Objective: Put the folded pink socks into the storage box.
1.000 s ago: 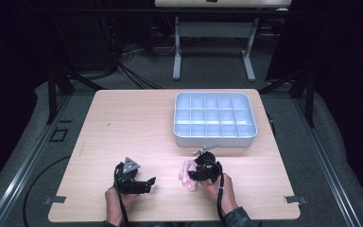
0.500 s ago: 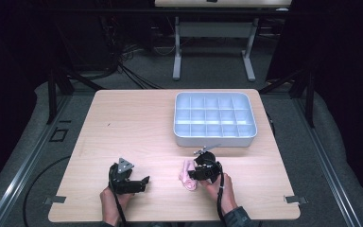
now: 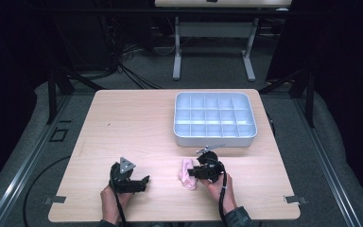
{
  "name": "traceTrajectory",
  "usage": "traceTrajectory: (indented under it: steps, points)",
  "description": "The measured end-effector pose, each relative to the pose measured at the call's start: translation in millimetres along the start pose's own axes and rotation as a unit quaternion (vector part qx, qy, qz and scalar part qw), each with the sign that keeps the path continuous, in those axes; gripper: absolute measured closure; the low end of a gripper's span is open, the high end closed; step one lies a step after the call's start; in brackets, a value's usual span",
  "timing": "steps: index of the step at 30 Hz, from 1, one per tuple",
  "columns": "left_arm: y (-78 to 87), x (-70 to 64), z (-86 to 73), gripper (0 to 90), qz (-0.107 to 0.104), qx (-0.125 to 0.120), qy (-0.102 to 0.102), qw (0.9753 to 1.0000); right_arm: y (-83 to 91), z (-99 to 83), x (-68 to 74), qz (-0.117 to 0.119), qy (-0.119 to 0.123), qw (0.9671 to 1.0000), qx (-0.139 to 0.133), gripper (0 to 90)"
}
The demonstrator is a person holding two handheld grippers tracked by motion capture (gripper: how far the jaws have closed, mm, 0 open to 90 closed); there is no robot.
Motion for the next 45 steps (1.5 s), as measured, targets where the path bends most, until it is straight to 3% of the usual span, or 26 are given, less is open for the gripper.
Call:
traceTrajectory:
  steps: [12,20,45]
  points:
    - [-0.4,0.2,0.2,8.4,0.003,0.001,0.0,1.0,28.5,3.1,6.0,-0.002,0.017,0.9996,-0.024,76.2]
    - [-0.4,0.2,0.3,8.4,0.004,0.0,0.002,1.0,52.1,4.1,-3.0,-0.017,0.015,0.9989,-0.041,76.2]
    - [-0.4,0.8,0.4,8.5,0.006,0.002,0.003,1.0,102.0,7.4,-27.7,-0.048,0.007,0.9956,-0.08,76.0]
Point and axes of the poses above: each handheld gripper's, and its own axes: y roughly backward along the jaws, z roughly out of its top, x roughly to its left, the point moved 7 cm from there along -y, roughly forward along the jaws, and after that the axes turned 8 degrees about x, right-handed, at the moved point
